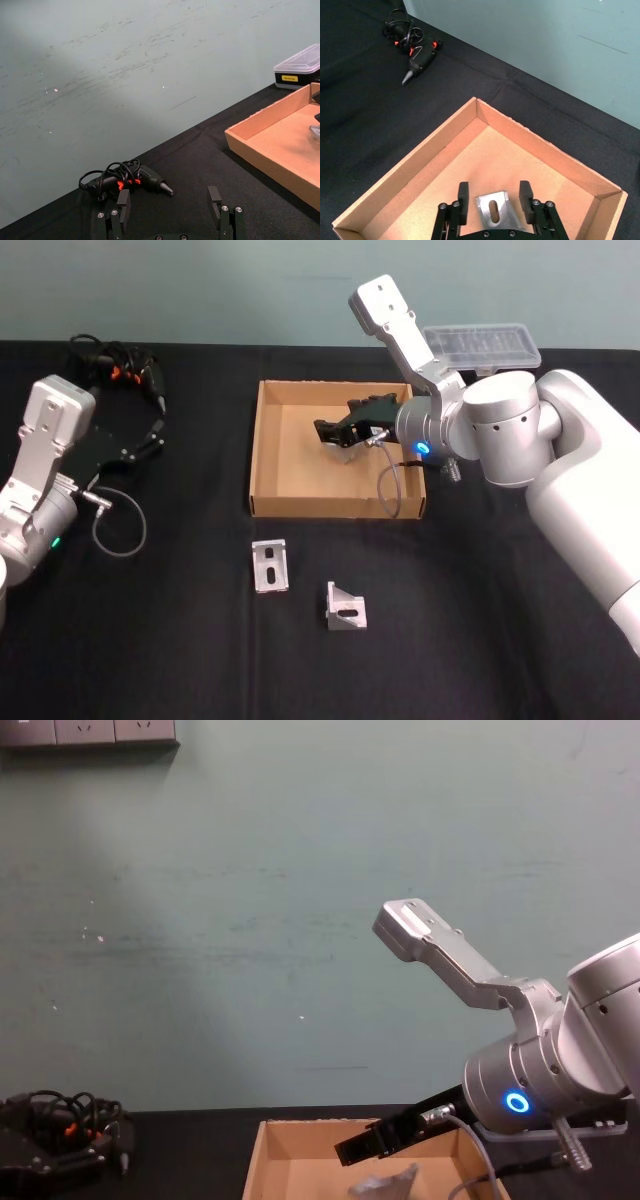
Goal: Use one hand to pick up the angle iron from the table and place it into the box.
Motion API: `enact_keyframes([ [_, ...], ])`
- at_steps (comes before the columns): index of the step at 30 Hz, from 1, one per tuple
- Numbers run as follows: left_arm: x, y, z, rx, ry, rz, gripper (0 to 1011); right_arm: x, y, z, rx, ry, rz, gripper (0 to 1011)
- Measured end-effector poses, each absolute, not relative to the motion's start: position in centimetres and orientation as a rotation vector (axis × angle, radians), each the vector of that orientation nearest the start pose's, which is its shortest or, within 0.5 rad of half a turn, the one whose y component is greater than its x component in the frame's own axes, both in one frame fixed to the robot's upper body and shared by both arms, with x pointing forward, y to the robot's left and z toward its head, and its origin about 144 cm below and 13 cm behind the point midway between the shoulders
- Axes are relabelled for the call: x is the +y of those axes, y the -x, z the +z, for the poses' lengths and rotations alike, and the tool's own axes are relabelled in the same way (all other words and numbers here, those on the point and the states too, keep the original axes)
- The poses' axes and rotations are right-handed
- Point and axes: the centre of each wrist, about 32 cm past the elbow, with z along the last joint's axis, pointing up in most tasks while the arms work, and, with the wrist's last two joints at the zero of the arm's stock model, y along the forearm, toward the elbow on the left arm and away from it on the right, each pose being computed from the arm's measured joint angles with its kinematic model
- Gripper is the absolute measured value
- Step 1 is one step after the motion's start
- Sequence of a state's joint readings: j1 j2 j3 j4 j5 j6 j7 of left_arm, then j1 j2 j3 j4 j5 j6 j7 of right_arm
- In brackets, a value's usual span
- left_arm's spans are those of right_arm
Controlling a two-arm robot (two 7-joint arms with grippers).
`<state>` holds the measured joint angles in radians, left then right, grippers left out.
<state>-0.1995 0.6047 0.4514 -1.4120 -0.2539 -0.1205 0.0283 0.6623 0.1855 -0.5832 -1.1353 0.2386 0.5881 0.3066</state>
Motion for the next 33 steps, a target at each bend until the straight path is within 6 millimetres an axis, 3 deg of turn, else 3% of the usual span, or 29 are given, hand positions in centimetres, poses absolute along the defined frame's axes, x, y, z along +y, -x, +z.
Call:
enact_keyframes([
  [2,31.0,-48.9,114.0,-0.285,-0.305,1.248,1000,-14.9,-60.4,122.8,0.178,0.56,-0.892,678],
  [13,31.0,-48.9,114.0,-0.285,-0.304,1.248,1000,-15.0,-60.4,122.9,0.179,0.556,-0.892,1003],
  [22,31.0,-48.9,114.0,-0.285,-0.304,1.248,1000,-15.0,-60.4,122.9,0.179,0.555,-0.891,1004],
  [27,31.0,-48.9,114.0,-0.285,-0.305,1.248,1000,-16.5,-60.2,122.9,0.169,0.479,-0.88,1004],
  [33,31.0,-48.9,114.0,-0.285,-0.305,1.248,1000,-19.0,-59.0,124.4,0.125,0.356,-0.811,1004],
])
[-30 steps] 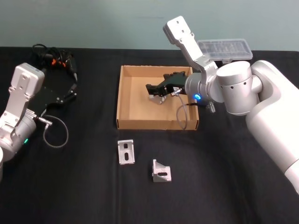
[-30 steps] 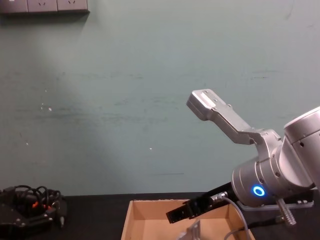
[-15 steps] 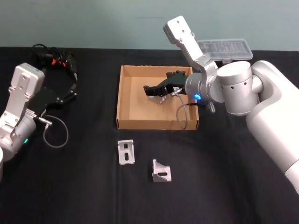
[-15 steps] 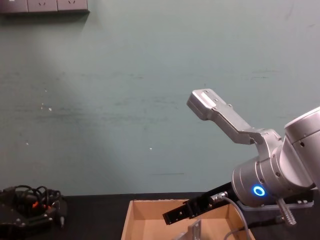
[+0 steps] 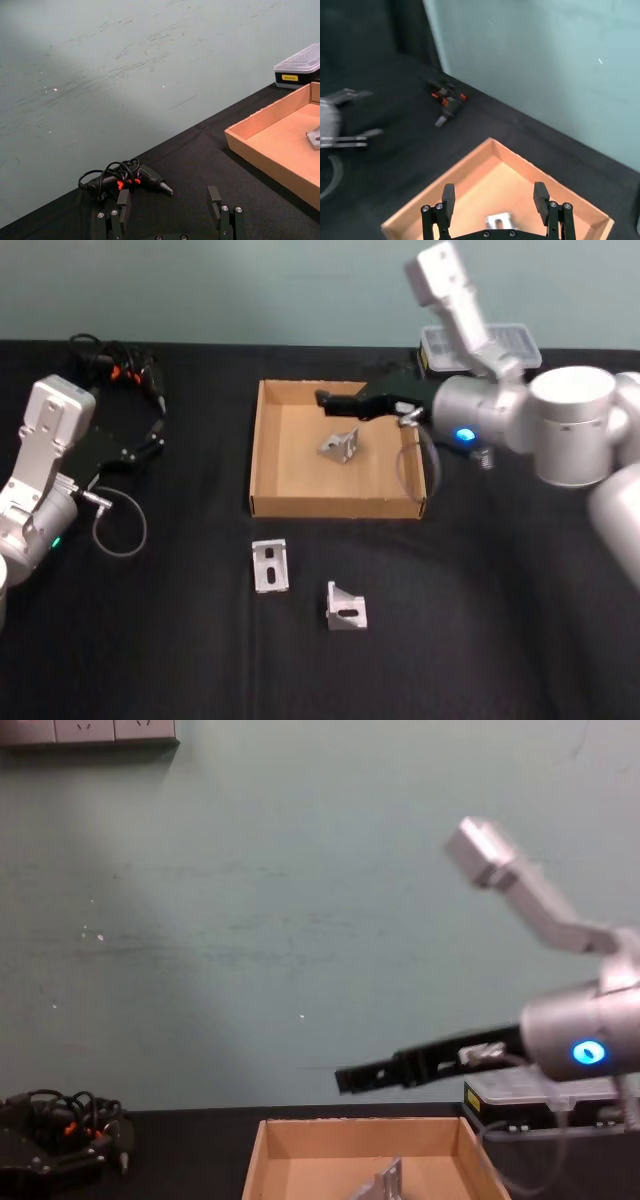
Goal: Use one hand to pick up the angle iron from the table and place it into the box.
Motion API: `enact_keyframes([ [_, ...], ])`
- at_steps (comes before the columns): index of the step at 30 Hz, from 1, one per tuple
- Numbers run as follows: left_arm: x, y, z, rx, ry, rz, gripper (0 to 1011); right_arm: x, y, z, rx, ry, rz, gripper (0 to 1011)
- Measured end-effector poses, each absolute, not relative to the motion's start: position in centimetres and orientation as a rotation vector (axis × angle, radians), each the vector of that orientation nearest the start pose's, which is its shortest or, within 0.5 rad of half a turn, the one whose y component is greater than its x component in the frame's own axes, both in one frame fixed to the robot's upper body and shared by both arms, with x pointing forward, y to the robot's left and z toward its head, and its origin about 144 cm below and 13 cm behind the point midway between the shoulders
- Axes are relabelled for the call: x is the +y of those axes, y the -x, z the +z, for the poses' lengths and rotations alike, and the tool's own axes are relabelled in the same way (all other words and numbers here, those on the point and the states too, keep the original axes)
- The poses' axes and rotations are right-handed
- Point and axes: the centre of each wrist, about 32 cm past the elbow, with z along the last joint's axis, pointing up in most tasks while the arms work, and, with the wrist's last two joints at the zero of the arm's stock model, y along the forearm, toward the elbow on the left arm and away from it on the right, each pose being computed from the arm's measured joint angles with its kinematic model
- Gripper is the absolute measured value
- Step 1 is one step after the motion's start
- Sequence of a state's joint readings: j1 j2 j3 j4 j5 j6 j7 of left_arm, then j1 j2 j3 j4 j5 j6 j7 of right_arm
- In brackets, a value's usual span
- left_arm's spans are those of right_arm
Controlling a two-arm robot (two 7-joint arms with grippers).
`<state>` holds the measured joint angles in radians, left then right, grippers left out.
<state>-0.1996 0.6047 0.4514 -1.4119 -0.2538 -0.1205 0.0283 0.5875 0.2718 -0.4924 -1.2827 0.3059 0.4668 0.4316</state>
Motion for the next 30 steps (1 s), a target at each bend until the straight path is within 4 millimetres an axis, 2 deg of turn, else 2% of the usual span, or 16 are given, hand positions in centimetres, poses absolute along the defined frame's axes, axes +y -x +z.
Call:
enact_keyframes([
  [8,31.0,-48.9,114.0,-0.285,-0.305,1.248,1000,-23.3,-55.9,125.7,0.08,0.259,-0.65,1004],
  [17,31.0,-48.9,114.0,-0.285,-0.305,1.248,1000,-27.0,-53.0,124.3,0.059,0.244,-0.482,1004],
  [23,31.0,-48.9,114.0,-0.285,-0.304,1.248,1000,-28.6,-52.7,123.3,0.105,0.316,-0.298,1004],
  [30,31.0,-48.9,114.0,-0.285,-0.304,1.248,1000,-28.7,-53.5,123.0,0.146,0.388,-0.13,1004],
])
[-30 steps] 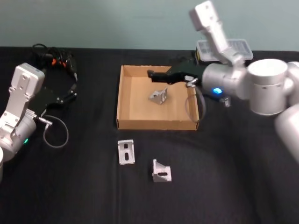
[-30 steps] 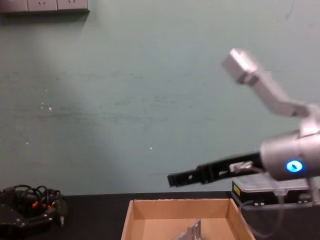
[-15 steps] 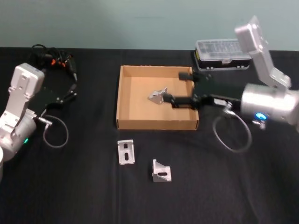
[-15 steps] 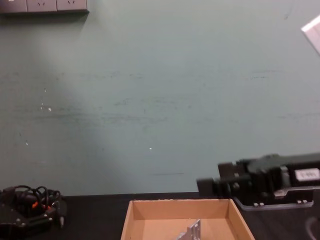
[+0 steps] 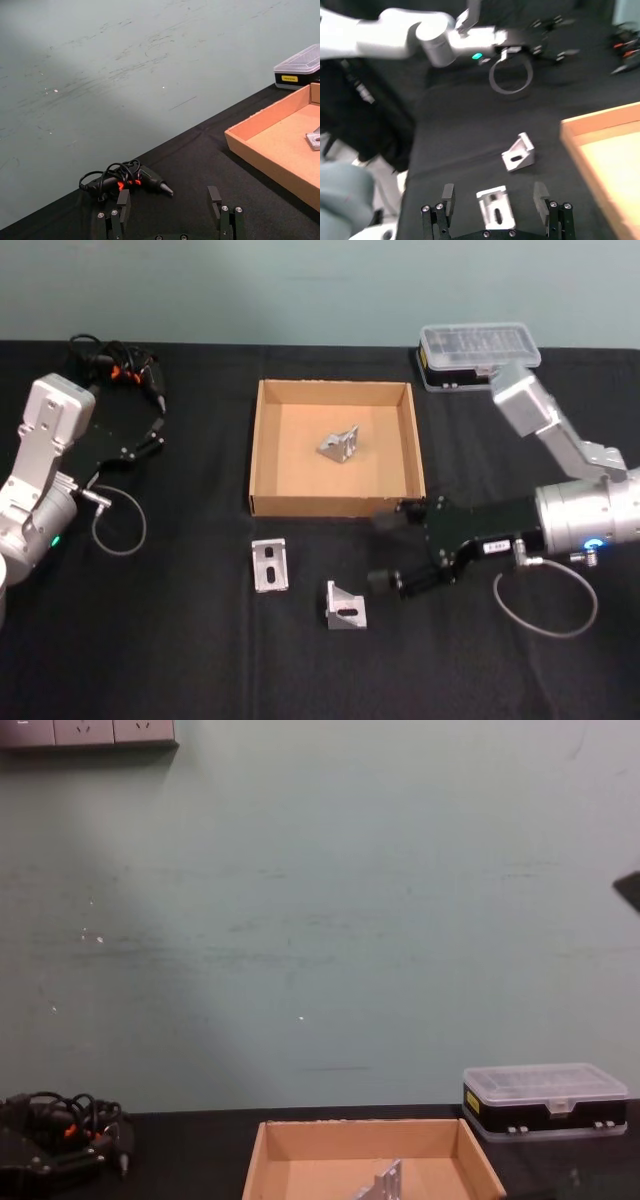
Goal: Use one hand to pick up the angle iron from the table and place it into the box.
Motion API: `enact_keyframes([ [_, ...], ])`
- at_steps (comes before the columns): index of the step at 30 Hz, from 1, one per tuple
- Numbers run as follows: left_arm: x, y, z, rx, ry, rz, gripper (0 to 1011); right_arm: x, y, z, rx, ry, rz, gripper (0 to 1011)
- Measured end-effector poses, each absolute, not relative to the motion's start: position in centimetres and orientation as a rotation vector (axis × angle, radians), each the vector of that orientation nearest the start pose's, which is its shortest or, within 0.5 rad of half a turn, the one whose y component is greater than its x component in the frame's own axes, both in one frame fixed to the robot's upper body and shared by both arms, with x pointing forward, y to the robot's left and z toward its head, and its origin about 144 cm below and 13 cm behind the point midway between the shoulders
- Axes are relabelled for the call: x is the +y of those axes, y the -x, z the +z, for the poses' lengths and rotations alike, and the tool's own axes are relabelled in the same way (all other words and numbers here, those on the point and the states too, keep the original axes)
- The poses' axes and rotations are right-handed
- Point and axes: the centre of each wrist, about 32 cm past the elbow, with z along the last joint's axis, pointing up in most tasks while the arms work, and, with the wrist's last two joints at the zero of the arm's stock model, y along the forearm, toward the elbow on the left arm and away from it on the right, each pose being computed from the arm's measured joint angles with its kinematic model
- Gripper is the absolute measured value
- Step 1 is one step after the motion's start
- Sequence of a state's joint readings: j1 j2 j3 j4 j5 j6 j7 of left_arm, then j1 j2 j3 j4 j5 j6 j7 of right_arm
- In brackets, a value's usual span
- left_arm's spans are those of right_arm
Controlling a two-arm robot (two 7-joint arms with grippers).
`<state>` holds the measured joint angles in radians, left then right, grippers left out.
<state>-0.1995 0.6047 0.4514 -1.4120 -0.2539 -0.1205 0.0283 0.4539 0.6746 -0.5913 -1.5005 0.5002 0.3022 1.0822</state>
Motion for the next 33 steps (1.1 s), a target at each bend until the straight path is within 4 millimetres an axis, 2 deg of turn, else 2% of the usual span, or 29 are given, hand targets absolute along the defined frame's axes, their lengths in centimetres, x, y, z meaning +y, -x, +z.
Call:
enact_keyframes([
  [11,31.0,-48.9,114.0,-0.285,-0.304,1.248,1000,-25.9,-54.3,121.9,0.093,0.496,0.002,1004],
  [33,31.0,-48.9,114.0,-0.285,-0.304,1.248,1000,-23.1,-53.9,119.0,0.049,0.547,-0.063,1004],
])
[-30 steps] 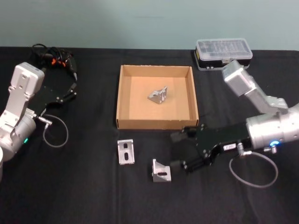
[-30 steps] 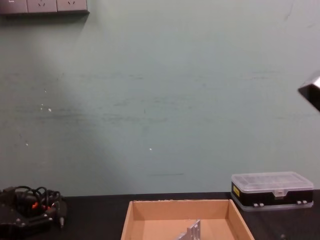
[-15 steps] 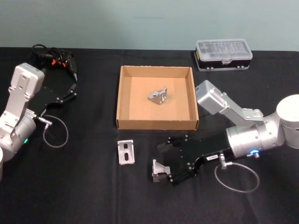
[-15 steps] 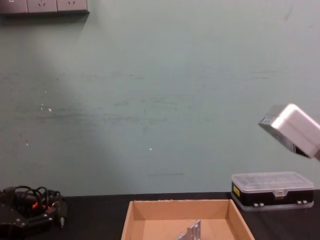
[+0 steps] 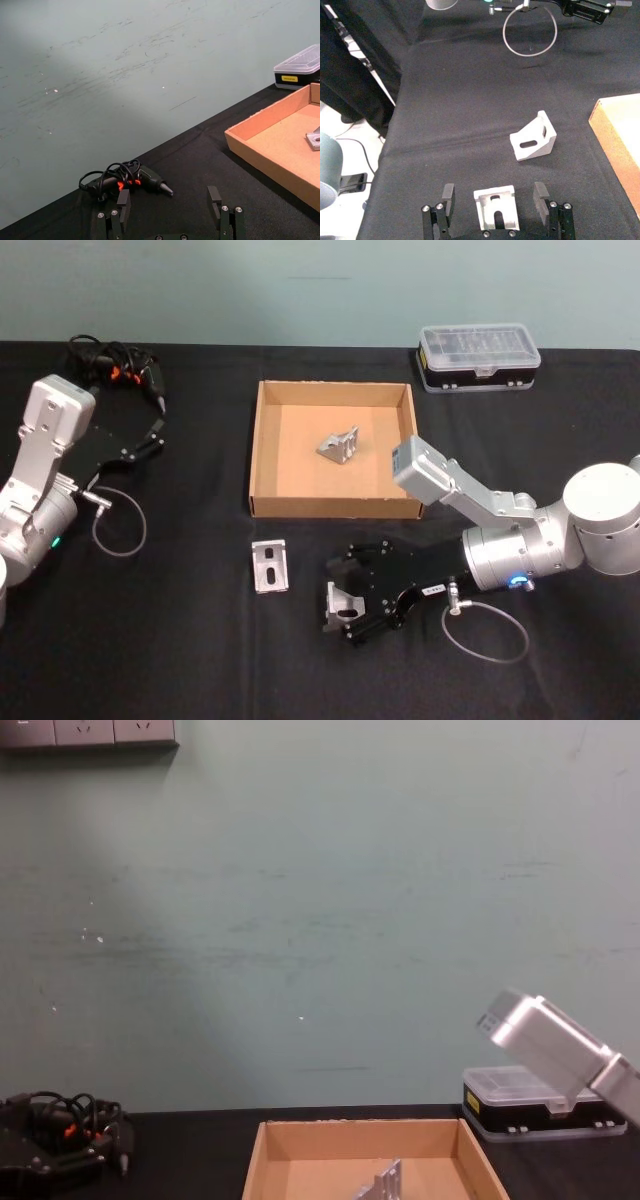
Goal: Use one hand to pick up the angle iron from the table and place it into the box.
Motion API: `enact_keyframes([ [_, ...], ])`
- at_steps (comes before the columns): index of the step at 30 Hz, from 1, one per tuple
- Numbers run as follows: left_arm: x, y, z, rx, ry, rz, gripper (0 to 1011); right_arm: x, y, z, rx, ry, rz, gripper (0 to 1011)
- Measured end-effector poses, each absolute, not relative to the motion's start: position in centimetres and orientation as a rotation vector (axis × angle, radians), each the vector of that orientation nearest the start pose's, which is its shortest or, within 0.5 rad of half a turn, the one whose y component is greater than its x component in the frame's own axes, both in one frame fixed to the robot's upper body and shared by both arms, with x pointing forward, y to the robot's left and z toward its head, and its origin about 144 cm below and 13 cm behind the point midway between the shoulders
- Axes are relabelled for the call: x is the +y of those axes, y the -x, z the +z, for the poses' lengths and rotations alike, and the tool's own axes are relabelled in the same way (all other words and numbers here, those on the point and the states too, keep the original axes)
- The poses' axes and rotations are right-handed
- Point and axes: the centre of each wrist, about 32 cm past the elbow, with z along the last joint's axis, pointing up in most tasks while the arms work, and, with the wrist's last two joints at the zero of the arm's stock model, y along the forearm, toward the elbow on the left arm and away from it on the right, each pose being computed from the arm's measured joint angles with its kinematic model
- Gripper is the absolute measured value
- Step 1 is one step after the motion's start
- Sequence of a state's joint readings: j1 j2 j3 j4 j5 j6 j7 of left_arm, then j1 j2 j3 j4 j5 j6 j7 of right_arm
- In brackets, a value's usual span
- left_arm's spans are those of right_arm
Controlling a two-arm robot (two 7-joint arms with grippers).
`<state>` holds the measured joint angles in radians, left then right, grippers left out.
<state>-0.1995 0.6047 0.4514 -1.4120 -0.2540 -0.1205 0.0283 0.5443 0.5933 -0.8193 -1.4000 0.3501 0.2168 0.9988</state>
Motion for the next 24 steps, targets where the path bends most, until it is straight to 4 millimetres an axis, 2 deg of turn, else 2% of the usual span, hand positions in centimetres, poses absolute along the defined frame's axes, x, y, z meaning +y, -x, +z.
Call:
enact_keyframes([
  [17,31.0,-48.9,114.0,-0.285,-0.304,1.248,1000,-21.6,-54.4,117.8,0.048,0.568,-0.071,1004],
  [24,31.0,-48.9,114.0,-0.285,-0.304,1.248,1000,-21.7,-54.4,117.8,0.048,0.567,-0.073,990],
])
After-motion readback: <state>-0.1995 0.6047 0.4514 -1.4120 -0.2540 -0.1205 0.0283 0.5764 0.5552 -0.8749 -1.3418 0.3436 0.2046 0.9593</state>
